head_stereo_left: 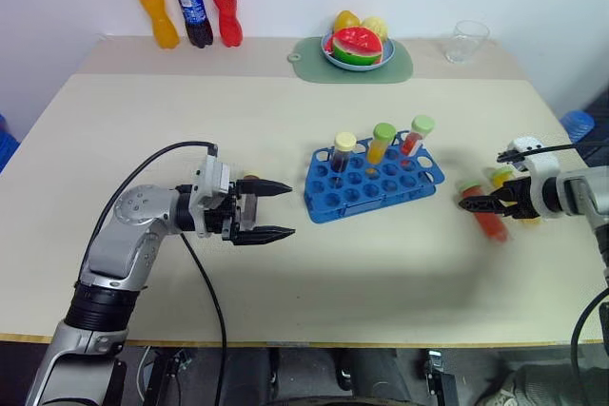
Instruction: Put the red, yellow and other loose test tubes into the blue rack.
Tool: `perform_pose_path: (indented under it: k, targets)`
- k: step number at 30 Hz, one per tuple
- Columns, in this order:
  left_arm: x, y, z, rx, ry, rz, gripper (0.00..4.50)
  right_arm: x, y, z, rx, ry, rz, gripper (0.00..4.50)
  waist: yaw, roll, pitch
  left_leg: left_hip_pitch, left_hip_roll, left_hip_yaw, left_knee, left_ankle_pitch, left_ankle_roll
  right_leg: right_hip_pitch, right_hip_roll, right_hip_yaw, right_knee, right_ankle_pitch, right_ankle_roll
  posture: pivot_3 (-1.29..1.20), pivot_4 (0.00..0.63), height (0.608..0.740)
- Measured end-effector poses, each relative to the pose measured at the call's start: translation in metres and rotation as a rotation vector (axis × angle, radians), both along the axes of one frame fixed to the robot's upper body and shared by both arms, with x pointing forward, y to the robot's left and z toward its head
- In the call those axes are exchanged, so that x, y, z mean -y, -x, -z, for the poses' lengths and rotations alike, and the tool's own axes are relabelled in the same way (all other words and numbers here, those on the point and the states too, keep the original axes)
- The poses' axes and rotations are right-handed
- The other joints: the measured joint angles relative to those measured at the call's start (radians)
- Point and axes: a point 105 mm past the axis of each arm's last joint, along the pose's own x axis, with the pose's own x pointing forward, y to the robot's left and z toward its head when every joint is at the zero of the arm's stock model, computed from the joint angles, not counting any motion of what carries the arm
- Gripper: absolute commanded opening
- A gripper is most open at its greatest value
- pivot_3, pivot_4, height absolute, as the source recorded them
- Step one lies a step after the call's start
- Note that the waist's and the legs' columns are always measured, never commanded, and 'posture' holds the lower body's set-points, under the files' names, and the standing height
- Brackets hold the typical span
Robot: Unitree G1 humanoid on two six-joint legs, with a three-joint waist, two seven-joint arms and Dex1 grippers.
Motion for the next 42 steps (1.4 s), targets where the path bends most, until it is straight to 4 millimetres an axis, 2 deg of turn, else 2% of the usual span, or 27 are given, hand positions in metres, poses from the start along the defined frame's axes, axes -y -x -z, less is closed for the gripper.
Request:
perform_pose_path:
  k: [3,6,8,13,17,20,23,27,30,36,39,42]
  targets:
    - [0.000,0.001,0.001,-0.005,0.000,-0.004,3.66,0.000,0.000,0.001,-0.020,0.030,-0.017,3.18,0.000,0.000,0.000,0.000,0.000,0.000,0.000,0.000,0.000,0.000,0.000,0.000,0.000,0.000,0.000,0.00,0.150,0.740]
    - [0.001,0.001,0.001,-0.004,0.002,-0.008,3.66,-0.001,0.002,0.003,-0.044,0.056,-0.048,1.63,0.000,0.000,0.000,0.000,0.000,0.000,0.000,0.000,0.000,0.000,0.000,0.000,0.000,0.000,0.000,0.00,0.150,0.740]
    - [0.001,0.002,0.001,-0.003,0.002,-0.008,3.66,-0.001,0.003,0.003,-0.053,0.071,-0.070,0.80,0.000,-0.001,0.000,0.000,0.000,0.000,0.000,0.000,0.000,0.000,0.000,0.000,0.000,0.000,0.000,0.00,0.150,0.740]
    - [0.001,0.003,0.004,-0.017,0.007,-0.012,3.66,-0.001,0.007,0.004,-0.032,0.120,-0.154,0.78,0.003,-0.001,-0.001,0.000,0.000,0.000,0.000,0.000,0.000,0.000,0.000,0.000,0.000,0.000,0.000,0.00,0.150,0.740]
    - [0.002,0.002,0.004,-0.017,0.010,-0.013,3.66,-0.008,0.019,0.004,0.035,0.125,-0.256,0.78,0.007,-0.001,-0.001,0.000,0.000,0.000,0.000,0.000,0.000,0.001,0.000,0.000,0.000,0.000,0.000,0.00,0.150,0.740]
    - [0.003,0.000,0.004,-0.017,0.017,-0.014,3.66,-0.021,0.032,-0.001,0.121,0.063,-0.305,0.78,0.005,-0.001,-0.001,0.000,0.000,-0.001,0.000,0.000,0.000,0.000,0.000,0.000,0.000,0.000,0.001,0.00,0.150,0.740]
    - [0.004,-0.003,0.003,-0.015,0.021,-0.015,3.66,-0.046,0.037,-0.015,0.310,-0.045,-0.367,0.78,0.000,-0.001,0.000,0.001,0.000,-0.001,0.000,0.000,0.000,0.001,0.000,0.000,0.001,0.000,0.001,0.00,0.150,0.740]
    - [0.003,-0.008,0.003,-0.023,0.031,-0.021,3.66,-0.065,0.033,-0.053,0.707,-0.148,-0.300,0.78,0.001,-0.001,-0.001,0.001,0.001,-0.001,0.001,0.000,0.000,0.001,0.002,0.000,0.002,0.000,0.001,0.00,0.150,0.740]
    - [0.004,-0.013,0.001,-0.015,0.039,-0.023,3.66,-0.076,0.031,-0.069,0.936,-0.165,-0.230,0.78,0.003,-0.001,-0.001,0.001,0.001,-0.001,0.001,0.000,0.000,0.001,0.002,0.000,0.002,0.000,0.001,0.00,0.150,0.740]
    - [0.008,-0.019,-0.002,-0.009,0.048,-0.010,3.66,-0.089,0.016,-0.069,1.195,-0.183,-0.040,0.78,0.000,-0.001,-0.001,0.001,0.001,-0.001,0.001,0.000,0.000,0.001,0.002,0.000,0.002,0.000,0.000,0.00,0.150,0.740]
    - [0.010,-0.020,-0.003,-0.009,0.056,-0.005,3.66,-0.103,0.012,-0.060,1.241,-0.209,-0.018,0.78,-0.001,0.000,0.000,0.001,0.001,-0.001,0.000,0.000,0.000,0.001,0.002,0.000,0.002,0.000,0.000,0.00,0.150,0.740]
    - [0.009,-0.020,-0.002,-0.012,0.054,-0.003,3.66,-0.104,0.007,-0.053,1.264,-0.197,0.022,0.78,0.000,0.000,0.000,0.001,0.001,0.000,0.000,0.000,0.000,0.001,0.002,0.000,0.002,0.000,0.000,0.00,0.150,0.740]
